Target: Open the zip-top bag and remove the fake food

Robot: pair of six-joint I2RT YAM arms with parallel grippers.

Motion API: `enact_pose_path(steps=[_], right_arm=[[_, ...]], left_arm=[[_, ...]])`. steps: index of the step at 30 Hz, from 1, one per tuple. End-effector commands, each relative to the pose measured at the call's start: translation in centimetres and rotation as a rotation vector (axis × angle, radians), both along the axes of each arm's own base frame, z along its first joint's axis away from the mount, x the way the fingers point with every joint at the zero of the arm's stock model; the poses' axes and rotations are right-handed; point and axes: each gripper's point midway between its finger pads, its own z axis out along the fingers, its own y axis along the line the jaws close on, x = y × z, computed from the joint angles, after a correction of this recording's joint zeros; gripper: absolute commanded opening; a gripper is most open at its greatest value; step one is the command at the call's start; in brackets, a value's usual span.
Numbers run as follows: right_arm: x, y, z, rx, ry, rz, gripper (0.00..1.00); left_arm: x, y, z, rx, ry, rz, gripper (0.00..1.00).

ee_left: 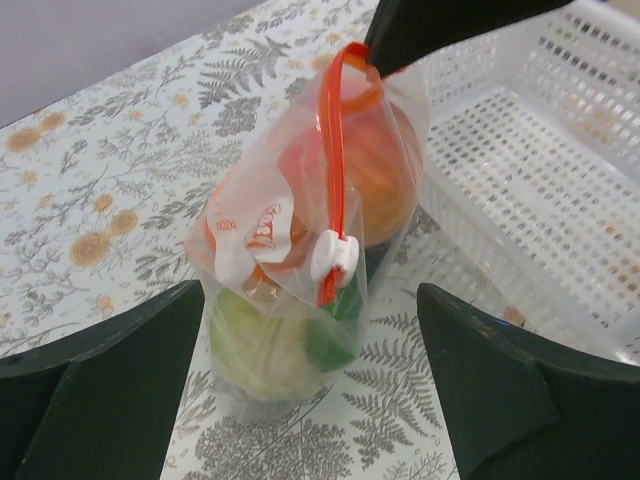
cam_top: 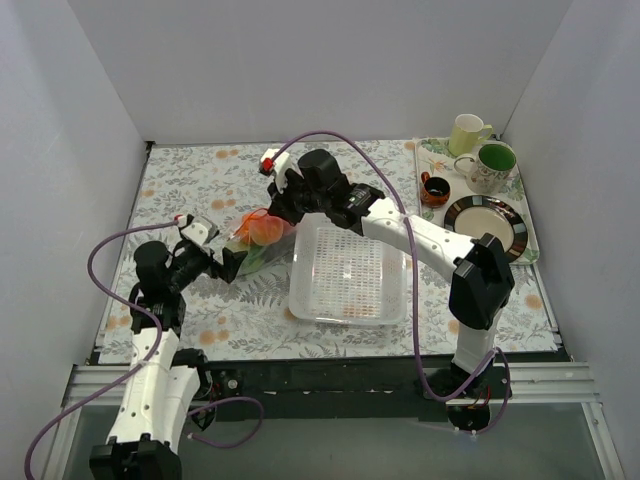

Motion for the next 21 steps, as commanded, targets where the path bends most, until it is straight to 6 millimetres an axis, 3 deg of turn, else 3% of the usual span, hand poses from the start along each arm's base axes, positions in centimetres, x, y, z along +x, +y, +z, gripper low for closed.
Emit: enact_pose_path(steps=[1,5,9,12,13,21], right_arm=[[-0.5,-0.5,4.9,0.096,-0.055,0.009,0.01],[-0.3,-0.7,5.8,0.111,-0.049,0.012,0.01],[0.1,-1.0,6.6,0.122,-0.045,0.002,0.01],[0.1,-1.0,7.2,0.137,-0.041,0.006,0.01],[0.0,-0.9,7.1,0.135,-0.036,0.010,0.01],[-0.3,-0.3,6.8,0.148,0.005,0.032,0.01]], left_arm=[[0.1,-1.2,2.8,-0.159,-0.017,-0.105,0.87],[-0.4,-0.9,1.4,-0.188,0.040,-0.191,0.81],[-1.4,-1.5,0.4,-0.214,0.087,-0.332,0.58],[-2.6,-1.9,0.0,-0.242,0.117,-0.458,0.53],[-3.3,-2.2,-0.2,-0.276,0.157,-0.489,0.53],[-2.7,-2.0,0.7,-0.280,0.103,-0.575,0.60]])
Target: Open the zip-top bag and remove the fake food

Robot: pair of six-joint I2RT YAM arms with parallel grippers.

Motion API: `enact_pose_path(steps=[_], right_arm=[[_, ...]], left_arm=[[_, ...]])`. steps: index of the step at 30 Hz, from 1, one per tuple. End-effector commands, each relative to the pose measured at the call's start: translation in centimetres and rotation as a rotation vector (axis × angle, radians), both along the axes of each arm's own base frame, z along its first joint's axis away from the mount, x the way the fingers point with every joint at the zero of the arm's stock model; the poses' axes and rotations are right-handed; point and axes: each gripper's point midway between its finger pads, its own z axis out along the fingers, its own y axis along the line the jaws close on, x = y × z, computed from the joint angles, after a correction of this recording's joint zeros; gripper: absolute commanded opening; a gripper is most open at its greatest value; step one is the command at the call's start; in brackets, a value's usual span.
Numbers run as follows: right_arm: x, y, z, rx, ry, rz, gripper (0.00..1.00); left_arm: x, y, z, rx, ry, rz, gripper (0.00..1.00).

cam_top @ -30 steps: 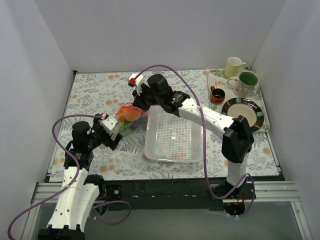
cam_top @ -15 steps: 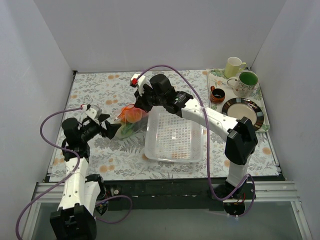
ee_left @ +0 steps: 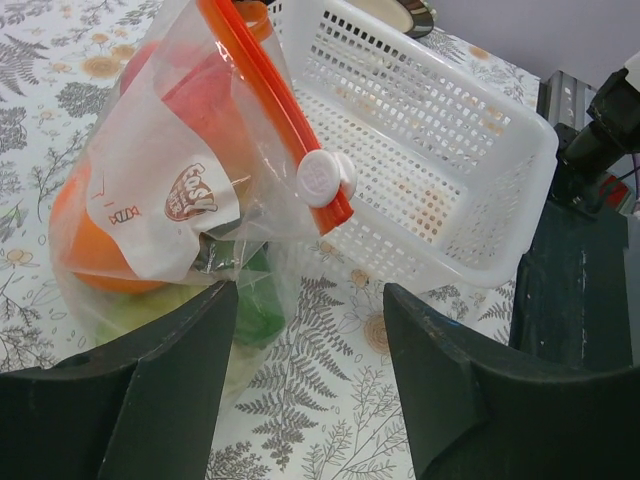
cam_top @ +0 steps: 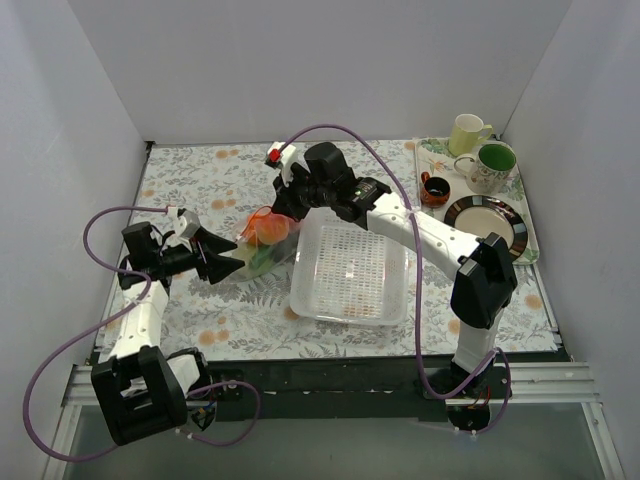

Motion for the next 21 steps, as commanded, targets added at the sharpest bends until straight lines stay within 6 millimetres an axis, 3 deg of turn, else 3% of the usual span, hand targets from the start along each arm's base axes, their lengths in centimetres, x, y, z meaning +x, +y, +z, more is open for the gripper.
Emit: enact_pose_path(steps=[1,8,17,21], right_arm=[[-0.4,0.5,6.1,0.132,-0.059,0.027,0.01],[-0.7,1.0,6.7,0.154,-0.042,0.044,0.01],[-2.2,2.6,7.2,0.163,-0.004,0.097,0.01],[-3.7,3.4,6.9,0.142,0.008,0.144,0.01]], left_arm=[[-1.2,-0.7,2.5,-0.044,-0.124,-0.120,0.60],[0.2,-0.2,2.0,-0.024,-0.134,-0.103,0.63],[2.0,0.5,3.0,0.022,-0.199,-0.072,0.68],[2.0,0.4,4.4,0.012,-0.209,-0.076,0.70]])
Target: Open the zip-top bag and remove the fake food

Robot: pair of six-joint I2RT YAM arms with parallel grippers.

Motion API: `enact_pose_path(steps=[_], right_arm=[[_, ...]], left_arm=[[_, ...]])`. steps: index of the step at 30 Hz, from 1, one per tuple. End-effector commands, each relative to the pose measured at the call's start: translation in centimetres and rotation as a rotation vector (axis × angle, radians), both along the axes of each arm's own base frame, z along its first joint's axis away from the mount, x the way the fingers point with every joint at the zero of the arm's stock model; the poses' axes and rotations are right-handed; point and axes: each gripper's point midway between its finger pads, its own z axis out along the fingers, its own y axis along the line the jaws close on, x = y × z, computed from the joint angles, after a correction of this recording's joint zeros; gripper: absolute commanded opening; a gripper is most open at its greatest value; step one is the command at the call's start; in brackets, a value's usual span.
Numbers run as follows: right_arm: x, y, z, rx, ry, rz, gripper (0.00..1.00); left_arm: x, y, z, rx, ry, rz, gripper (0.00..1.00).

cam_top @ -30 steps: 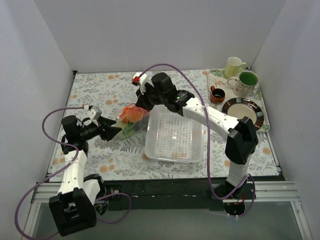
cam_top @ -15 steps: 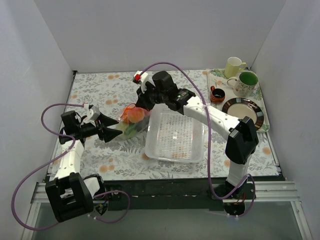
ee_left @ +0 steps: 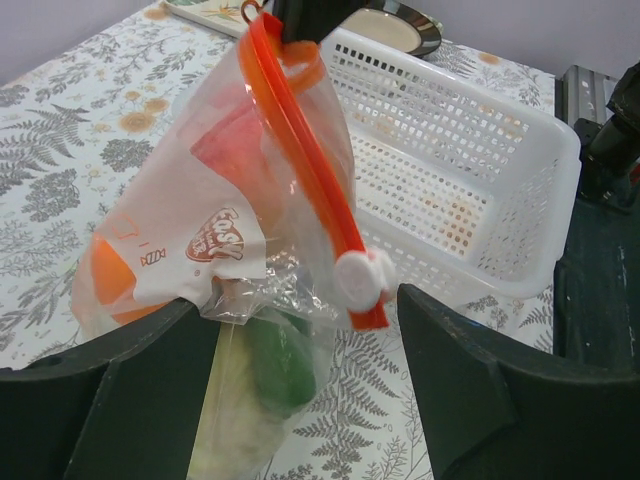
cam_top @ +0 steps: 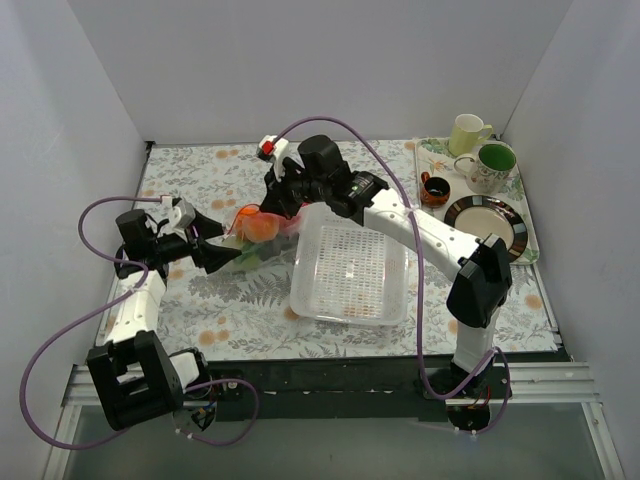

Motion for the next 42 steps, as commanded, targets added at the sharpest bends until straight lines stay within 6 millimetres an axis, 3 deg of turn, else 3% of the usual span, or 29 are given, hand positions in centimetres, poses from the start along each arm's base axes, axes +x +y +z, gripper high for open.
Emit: enact_pose_path(steps=[1,4,8,12,15,18,19,20,21,23,26,29,30,31,36,40,42], right_arm=[[-2.0,1.7,3.9,0.081,-0.039,0.081,0.01],[-2.2,1.6,3.8,0.079,-0.033,0.086,0.01],[-2.5,1.6,4.2,0.085,-0.032,0.098,0.01],[-2.6,1.0,3.2,0.053,-0.015,0.084,0.01],[-2.5,0.2,1.7,0.013,-0.046,0.075,0.01],[-2.4,-0.7,0.2,-0.022,-0.056,0.054,0.01],[-2.4,-1.0,-0.1,-0.032,-0.058,0.047,0.01],[-2.2,-1.2,-1.2,-0.056,-0.055,0.034,0.01],[-2.1,-1.4,-1.6,-0.069,-0.063,0.032,0.01],[-2.0,-1.8,-2.7,-0.096,-0.063,0.025,0.01],[-1.5,-1.9,-3.0,-0.116,-0.082,0.013,0.01],[-1.1,-1.4,-1.3,-0.097,-0.116,0.014,0.14],[-0.9,-1.0,0.5,-0.063,-0.142,0.020,0.23],[-0.8,-0.5,0.9,-0.053,-0.146,0.028,0.27],[-2.4,2.2,4.6,0.042,-0.204,0.130,0.43],[-4.4,3.9,3.8,0.044,-0.216,0.228,0.45],[-6.3,4.5,3.1,0.044,-0.212,0.323,0.46]], left_arm=[[0.0,-0.1,2.8,0.010,-0.104,-0.025,0.70],[-0.3,-0.2,2.9,0.007,-0.110,-0.038,0.61],[-0.5,-0.2,2.1,0.007,-0.102,-0.034,0.33],[-0.9,-0.4,2.1,0.006,-0.106,-0.054,0.19],[-0.5,-0.2,2.6,0.035,-0.121,-0.034,0.15],[0.1,0.3,3.2,0.093,-0.161,-0.021,0.14],[-0.9,0.0,2.6,0.078,-0.092,-0.028,0.14],[-0.4,0.3,3.8,0.132,-0.183,-0.033,0.14],[-1.1,0.1,3.1,0.113,-0.097,-0.039,0.14],[-0.8,0.4,4.3,0.146,-0.109,-0.043,0.14],[-1.6,0.7,3.7,0.210,-0.067,-0.068,0.16],[-2.1,1.0,3.4,0.250,-0.022,-0.065,0.18],[-2.4,1.0,2.8,0.261,-0.011,-0.068,0.18],[-2.8,1.0,2.7,0.289,-0.042,-0.070,0.18],[-3.9,0.8,2.6,0.319,-0.108,-0.074,0.19],[-3.7,0.7,3.5,0.310,-0.116,-0.067,0.19],[-3.6,0.8,3.6,0.312,-0.105,-0.064,0.19]])
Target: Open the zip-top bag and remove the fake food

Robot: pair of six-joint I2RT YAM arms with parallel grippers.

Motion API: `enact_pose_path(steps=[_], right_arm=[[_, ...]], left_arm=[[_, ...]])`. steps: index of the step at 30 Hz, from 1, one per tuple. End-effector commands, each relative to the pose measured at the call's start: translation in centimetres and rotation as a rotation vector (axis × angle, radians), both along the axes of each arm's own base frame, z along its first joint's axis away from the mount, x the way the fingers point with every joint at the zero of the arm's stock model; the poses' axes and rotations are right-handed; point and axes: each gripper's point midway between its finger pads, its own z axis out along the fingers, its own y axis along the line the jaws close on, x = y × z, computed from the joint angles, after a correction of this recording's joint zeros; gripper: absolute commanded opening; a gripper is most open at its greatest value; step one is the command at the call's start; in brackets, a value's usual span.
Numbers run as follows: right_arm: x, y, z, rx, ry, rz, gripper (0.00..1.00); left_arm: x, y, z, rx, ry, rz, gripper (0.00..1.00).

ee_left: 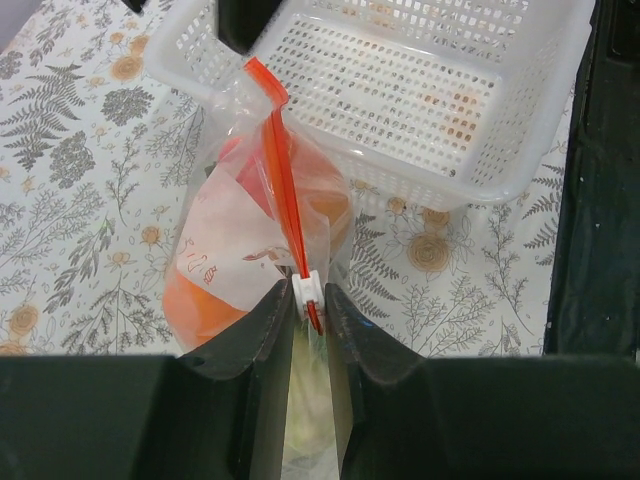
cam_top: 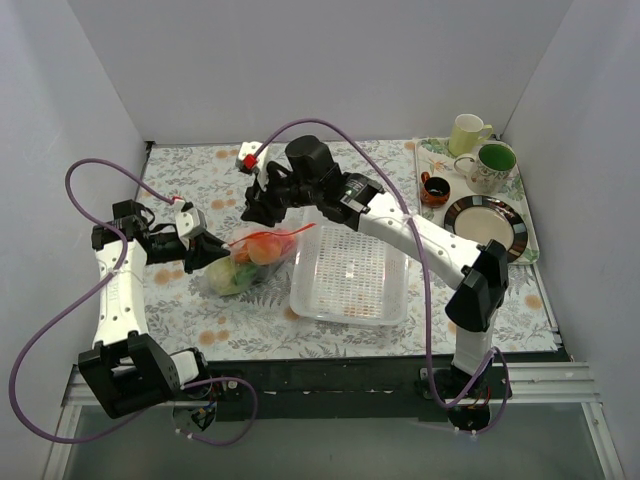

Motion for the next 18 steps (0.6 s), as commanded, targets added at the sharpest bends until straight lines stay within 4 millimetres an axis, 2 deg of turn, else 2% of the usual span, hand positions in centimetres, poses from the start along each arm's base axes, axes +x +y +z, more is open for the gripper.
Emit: enact_pose_path(steps=[1,4,8,13,18], right_arm=[[-4.0,2.4,-1.3,-0.008,-0.017,0.206,0.46],[-5.9,3.4,-2.8,-0.062,-0.069,0.243,0.47],[-6.2,4.0,-3.8,-0.099,-0.119,0.242,0.47],[-4.8,4.1,-4.3,-0.127,-0.189,0.195,0.46],[-4.0,4.3,-4.5,-0.131,-0.219,0.169,0.40]], left_arm=[[-0.4,-0.2,1.2,-0.012,-0.011,-0.005,0.19],[-0.5,-0.1,1.0,0.002,-0.015,-0.004,0.19],[-0.6,-0.2,1.1,0.003,-0.018,-0.002,0.19],[-0.7,-0.1,1.2,0.014,-0.021,0.001,0.18],[-0.7,0.1,1.3,0.037,-0.026,0.006,0.17]])
